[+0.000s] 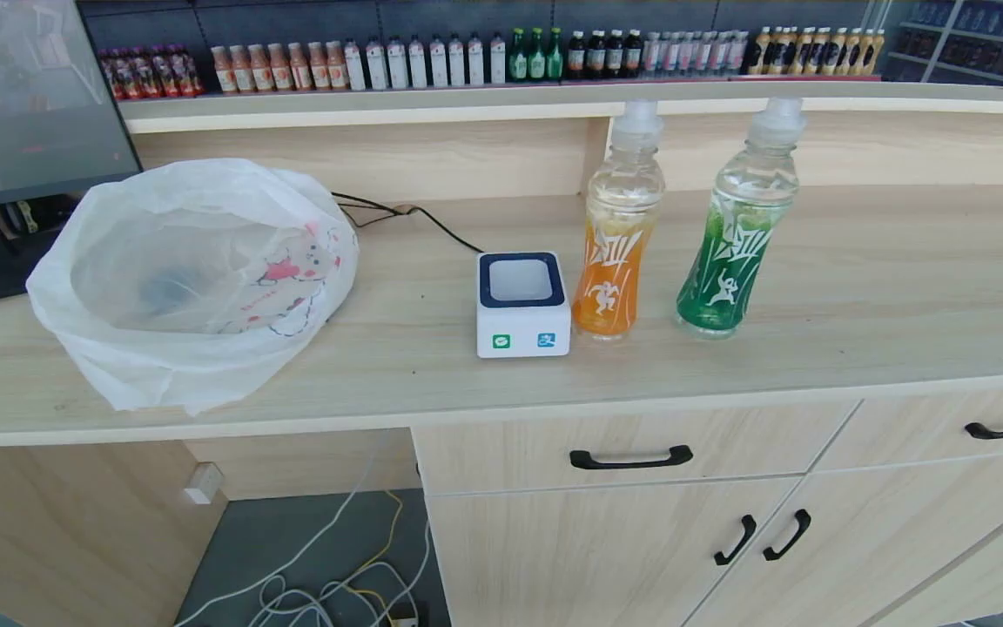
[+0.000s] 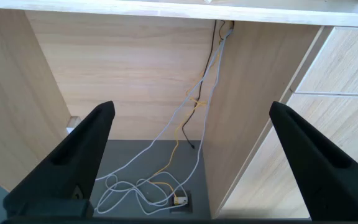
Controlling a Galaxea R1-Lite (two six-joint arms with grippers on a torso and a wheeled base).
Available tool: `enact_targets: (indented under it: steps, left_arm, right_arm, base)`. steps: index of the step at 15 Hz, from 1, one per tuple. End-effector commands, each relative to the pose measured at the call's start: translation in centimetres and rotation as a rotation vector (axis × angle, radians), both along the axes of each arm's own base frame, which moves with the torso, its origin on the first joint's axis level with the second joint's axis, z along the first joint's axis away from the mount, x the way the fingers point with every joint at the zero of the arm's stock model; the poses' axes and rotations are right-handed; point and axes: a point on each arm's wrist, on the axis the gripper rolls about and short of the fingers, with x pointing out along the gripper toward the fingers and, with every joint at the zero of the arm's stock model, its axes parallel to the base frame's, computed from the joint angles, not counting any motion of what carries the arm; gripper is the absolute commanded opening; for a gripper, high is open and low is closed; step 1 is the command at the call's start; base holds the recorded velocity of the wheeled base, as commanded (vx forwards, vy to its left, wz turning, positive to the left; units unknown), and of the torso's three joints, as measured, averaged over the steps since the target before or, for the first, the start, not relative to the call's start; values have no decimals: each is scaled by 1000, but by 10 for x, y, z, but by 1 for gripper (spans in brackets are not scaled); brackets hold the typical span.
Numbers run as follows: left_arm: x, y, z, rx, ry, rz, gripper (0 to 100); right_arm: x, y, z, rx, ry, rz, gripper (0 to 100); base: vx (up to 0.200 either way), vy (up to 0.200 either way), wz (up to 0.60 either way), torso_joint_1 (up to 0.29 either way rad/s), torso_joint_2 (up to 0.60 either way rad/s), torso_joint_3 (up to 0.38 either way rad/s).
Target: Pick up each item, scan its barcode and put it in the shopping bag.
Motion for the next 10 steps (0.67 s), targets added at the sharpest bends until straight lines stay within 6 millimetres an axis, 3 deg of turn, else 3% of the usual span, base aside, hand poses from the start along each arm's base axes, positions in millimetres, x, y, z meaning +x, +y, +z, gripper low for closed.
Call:
enact_targets:
  steps: [1, 5, 10]
  left_arm:
    - [0, 0, 0, 0, 0, 0, 100]
    - [0, 0, 0, 0, 0, 0, 100]
    - [0, 0, 0, 0, 0, 0, 100]
  right_arm:
    - [27, 4, 13, -18, 75, 29, 100]
    - [73, 20, 30, -18, 32, 179, 100]
    - [126, 46, 26, 2, -23, 256, 100]
  base:
    - [0, 0, 0, 0, 0, 0]
    - [0, 0, 0, 0, 0, 0]
    - [0, 0, 0, 0, 0, 0]
